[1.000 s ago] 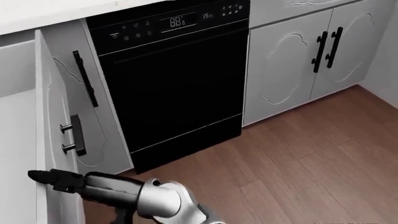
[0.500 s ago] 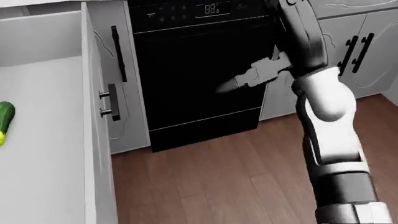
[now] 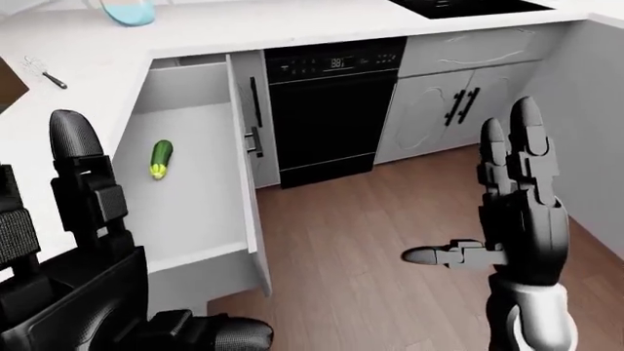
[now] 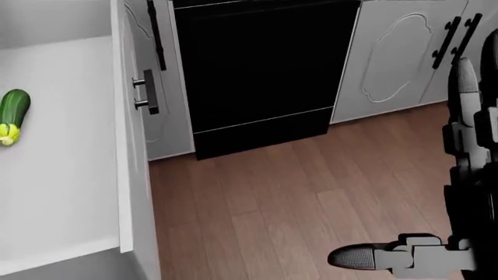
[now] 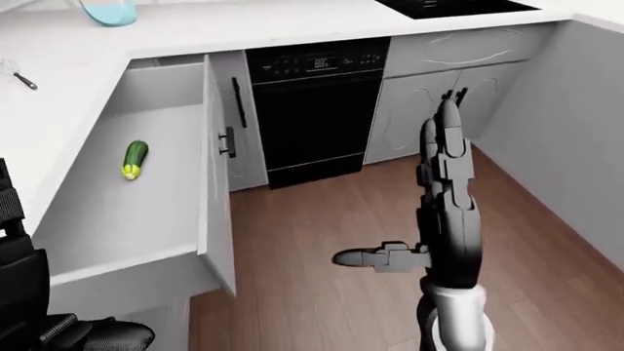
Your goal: Close the right drawer.
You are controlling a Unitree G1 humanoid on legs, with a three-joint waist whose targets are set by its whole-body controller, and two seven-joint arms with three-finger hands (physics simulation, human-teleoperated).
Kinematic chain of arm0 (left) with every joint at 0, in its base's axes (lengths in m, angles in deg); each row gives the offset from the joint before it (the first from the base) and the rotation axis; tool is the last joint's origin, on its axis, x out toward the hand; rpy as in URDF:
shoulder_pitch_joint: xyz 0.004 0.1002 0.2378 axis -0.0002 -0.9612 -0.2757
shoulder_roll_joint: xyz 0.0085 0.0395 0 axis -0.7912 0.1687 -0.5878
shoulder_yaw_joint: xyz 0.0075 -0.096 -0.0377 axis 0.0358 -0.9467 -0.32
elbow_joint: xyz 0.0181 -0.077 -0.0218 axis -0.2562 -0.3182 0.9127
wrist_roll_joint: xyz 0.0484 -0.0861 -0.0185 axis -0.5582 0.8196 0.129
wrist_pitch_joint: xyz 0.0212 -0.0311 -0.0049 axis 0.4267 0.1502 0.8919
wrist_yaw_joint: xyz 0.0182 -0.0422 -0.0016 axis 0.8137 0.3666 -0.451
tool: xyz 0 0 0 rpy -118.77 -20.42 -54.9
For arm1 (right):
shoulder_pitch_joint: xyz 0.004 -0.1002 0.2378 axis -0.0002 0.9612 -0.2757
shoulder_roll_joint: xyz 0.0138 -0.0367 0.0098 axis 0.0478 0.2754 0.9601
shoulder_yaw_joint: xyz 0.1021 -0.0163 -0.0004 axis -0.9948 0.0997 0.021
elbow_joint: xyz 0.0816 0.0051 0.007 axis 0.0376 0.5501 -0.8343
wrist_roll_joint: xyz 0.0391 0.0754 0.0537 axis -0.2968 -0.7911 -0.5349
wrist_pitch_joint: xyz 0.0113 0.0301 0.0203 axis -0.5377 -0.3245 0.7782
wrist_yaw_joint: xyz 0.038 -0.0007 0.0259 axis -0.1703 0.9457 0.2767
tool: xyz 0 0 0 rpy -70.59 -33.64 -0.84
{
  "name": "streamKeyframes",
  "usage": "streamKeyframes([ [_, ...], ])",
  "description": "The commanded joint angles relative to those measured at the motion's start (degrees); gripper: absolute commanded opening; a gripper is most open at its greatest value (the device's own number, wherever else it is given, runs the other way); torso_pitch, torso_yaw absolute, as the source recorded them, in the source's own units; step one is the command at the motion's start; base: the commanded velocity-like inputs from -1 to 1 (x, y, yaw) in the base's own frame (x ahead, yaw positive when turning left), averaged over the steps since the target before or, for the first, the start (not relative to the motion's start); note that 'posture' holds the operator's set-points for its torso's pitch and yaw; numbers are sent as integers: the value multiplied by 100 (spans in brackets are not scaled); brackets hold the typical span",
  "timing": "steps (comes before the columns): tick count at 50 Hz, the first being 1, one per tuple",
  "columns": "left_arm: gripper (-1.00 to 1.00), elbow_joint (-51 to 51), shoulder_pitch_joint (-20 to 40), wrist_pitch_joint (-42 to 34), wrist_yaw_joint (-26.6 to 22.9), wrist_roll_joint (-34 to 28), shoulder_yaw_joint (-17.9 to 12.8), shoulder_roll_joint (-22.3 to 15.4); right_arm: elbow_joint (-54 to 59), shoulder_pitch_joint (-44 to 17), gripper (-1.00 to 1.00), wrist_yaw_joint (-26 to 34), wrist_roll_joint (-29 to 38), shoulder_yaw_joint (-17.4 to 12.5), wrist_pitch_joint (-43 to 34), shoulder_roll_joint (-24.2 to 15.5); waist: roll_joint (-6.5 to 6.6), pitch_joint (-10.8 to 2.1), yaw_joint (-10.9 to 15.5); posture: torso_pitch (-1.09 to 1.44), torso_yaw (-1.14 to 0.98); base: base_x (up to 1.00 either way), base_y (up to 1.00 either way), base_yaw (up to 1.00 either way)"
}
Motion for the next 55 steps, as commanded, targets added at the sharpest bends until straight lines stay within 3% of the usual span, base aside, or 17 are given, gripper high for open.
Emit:
streamKeyframes([
  [1,100,189,52,58,-45,-180,244,-37,-186,-83,100,-32,-14,-15,196,-31,8,-59,-15,0,0,0,0,0],
  [2,100,115,146,47,-17,-435,465,-5,-105,-85,100,-27,3,1,249,-35,7,-67,-16,0,0,0,0,0],
  [11,100,-1325,899,269,173,-1136,1257,-96,-82,-91,100,-27,-18,42,274,-44,-23,-106,-16,0,0,0,0,0],
  [19,100,-1983,927,675,235,-1237,1341,-114,-73,-92,100,-31,-62,4,314,-45,-32,-125,-29,0,0,0,0,0],
  [36,100,-3472,1014,1425,230,-1732,1980,-66,254,-69,100,-2,-25,112,547,-38,-29,-243,-8,0,0,0,0,0],
  [44,100,-4001,1066,1670,202,-1884,2057,-5,293,-72,100,9,3,147,555,-41,-31,-294,-2,0,0,0,0,0],
  [55,100,-4683,1023,1954,166,-1994,2250,31,353,-82,100,4,17,184,565,-37,-50,-251,-4,0,0,0,0,0],
])
